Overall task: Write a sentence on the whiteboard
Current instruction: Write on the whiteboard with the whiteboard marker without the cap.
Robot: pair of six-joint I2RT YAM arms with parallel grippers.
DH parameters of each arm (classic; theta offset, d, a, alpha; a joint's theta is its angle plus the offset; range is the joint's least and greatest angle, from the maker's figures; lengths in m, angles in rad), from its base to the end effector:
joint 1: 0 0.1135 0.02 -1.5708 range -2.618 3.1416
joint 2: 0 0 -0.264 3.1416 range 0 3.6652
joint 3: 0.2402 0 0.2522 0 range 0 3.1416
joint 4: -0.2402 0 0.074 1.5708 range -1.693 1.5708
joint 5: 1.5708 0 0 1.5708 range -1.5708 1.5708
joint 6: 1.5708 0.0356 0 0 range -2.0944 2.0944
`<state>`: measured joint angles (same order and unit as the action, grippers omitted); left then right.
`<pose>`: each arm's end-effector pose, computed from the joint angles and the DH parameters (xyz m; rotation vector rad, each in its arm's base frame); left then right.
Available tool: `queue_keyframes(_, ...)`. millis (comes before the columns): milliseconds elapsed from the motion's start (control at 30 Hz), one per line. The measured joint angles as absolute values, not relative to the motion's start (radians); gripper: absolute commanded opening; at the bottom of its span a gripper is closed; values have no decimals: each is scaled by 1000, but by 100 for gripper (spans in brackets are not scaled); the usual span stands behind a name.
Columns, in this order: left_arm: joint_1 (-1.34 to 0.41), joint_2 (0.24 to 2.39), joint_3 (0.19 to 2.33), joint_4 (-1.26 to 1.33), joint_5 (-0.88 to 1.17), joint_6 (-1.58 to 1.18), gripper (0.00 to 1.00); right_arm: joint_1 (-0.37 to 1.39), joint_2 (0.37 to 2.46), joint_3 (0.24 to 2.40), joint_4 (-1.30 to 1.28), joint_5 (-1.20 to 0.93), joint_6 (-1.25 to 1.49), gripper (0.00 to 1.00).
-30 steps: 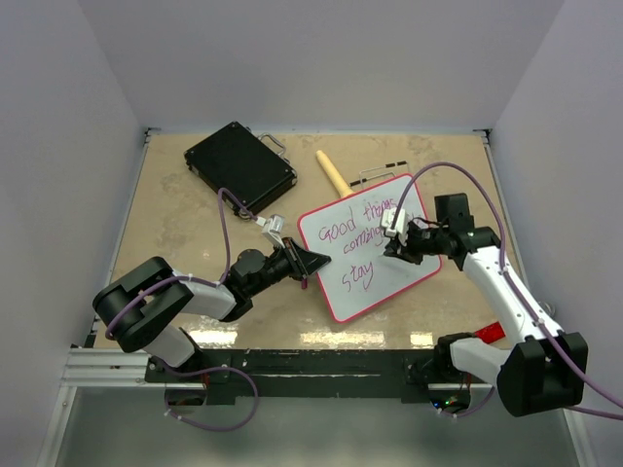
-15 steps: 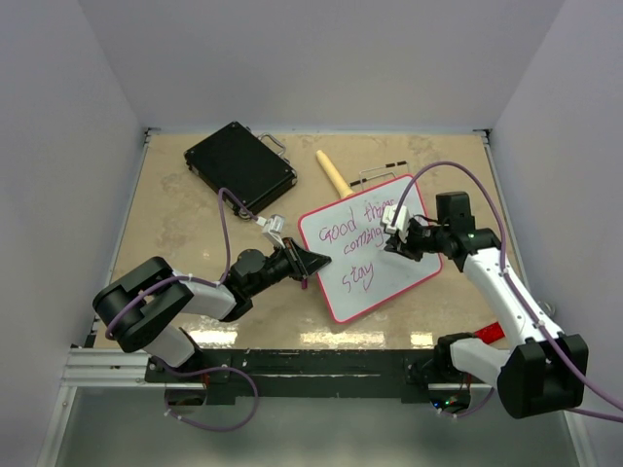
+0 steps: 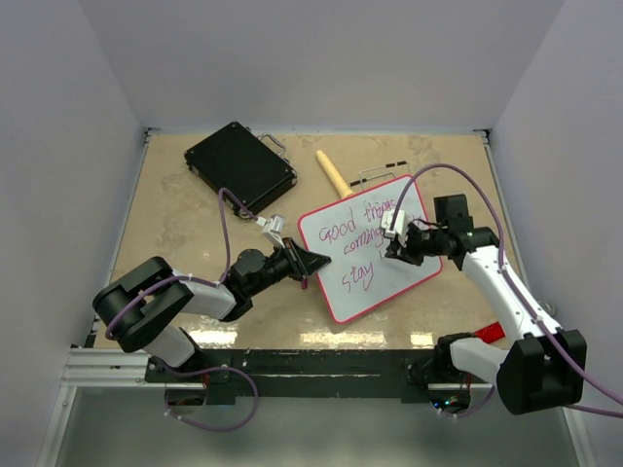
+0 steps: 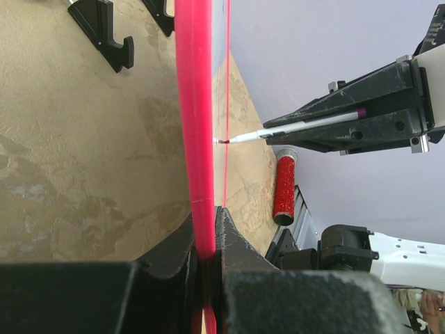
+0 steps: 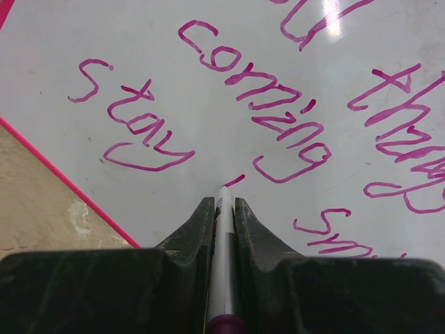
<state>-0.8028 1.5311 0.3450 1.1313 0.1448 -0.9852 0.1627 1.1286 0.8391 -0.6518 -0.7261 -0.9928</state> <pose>0.1812 -0.1950 0.1668 -0.0418 1.8461 -1.4432 0.2115 0.0587 0.2583 -1.4604 1.7310 0.4863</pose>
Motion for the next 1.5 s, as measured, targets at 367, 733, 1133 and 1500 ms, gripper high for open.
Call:
queue_keyframes(367, -800, 1531, 345, 1130, 146, -985, 0, 166, 1158, 839, -774, -728, -1077, 0)
queue_keyframes(733, -799, 1531, 345, 1136, 148, -984, 0, 184, 1150, 839, -775, -723, -1046, 0)
queue_keyframes(1133, -799, 1531, 345, 1135, 146, -985, 0, 185, 1132, 839, -654, -679, -918, 0)
queue_keyframes(1500, -799, 1531, 345, 1136, 142, -984, 0, 185, 1116, 839, -593, -623, -879, 0)
